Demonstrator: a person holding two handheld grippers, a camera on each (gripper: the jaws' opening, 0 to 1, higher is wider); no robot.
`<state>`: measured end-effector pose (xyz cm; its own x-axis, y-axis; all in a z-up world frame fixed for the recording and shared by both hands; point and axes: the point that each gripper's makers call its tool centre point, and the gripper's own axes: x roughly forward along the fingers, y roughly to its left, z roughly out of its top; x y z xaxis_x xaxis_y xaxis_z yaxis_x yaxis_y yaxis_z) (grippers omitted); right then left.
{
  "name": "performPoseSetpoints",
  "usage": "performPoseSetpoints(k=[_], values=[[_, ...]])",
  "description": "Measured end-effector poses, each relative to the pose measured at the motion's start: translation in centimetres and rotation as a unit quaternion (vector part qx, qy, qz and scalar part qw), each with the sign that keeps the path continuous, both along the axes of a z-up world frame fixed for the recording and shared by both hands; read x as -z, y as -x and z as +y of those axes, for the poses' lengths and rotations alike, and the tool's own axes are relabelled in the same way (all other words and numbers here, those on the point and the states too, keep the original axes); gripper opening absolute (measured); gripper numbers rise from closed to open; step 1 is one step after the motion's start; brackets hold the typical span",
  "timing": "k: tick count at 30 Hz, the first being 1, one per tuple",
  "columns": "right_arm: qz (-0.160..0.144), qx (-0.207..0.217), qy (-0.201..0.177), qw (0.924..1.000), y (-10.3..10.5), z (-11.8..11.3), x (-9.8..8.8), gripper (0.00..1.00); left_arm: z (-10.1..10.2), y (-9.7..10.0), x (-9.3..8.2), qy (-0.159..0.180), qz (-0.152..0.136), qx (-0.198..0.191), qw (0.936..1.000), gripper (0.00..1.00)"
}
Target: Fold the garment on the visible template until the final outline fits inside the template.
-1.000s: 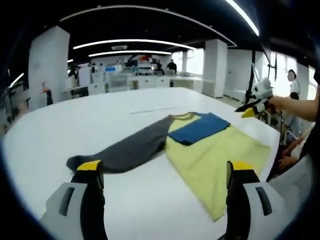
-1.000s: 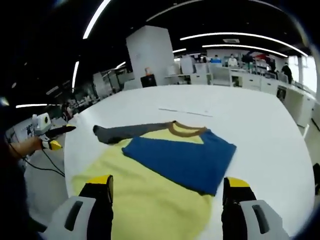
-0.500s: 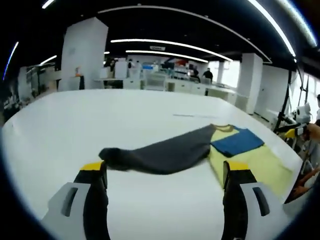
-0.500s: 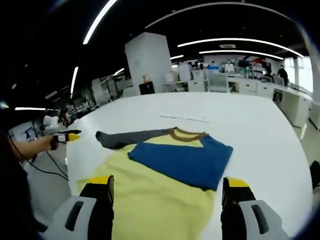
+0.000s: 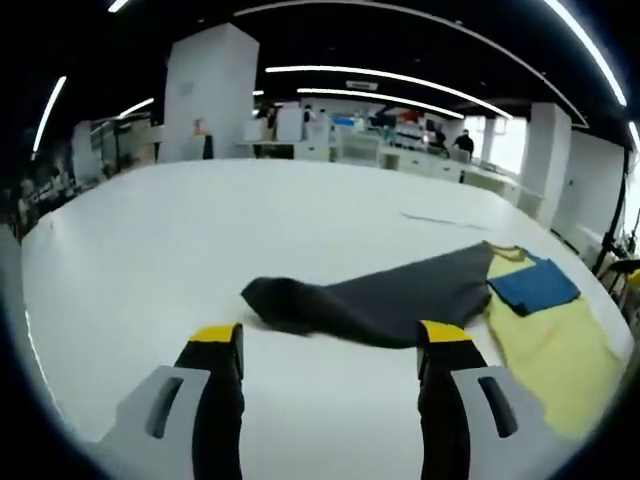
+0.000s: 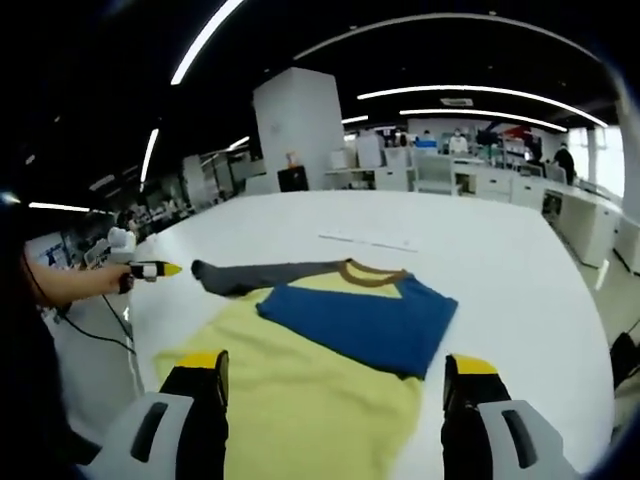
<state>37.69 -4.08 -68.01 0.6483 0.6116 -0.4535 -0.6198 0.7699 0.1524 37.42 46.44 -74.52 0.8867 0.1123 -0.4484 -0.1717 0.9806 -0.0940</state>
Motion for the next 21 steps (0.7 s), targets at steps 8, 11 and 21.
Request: performPoseSetpoints(k=[8, 11, 21], values=[[-0.009, -0.017, -0.014, 0.9997, 0.8, 0.9, -0.8, 0.99, 1.8, -1.0, 2.0, 0.007, 0.015, -0.044, 0.9989, 0.50], [-0.007, -0.021, -0.013, 0.9997, 1.0, 1.1, -0.8, 0.99, 2.4, -1.3, 2.8, 0.020, 0.020, -0.065, 0.9975, 0.44], [0.001, -0.013, -0.004, 0.9999, 0.6, 1.2, -0.2, 0.99, 2.2, -1.6, 3.9, 0.030, 0.028, -0.098, 0.9944, 0.32]])
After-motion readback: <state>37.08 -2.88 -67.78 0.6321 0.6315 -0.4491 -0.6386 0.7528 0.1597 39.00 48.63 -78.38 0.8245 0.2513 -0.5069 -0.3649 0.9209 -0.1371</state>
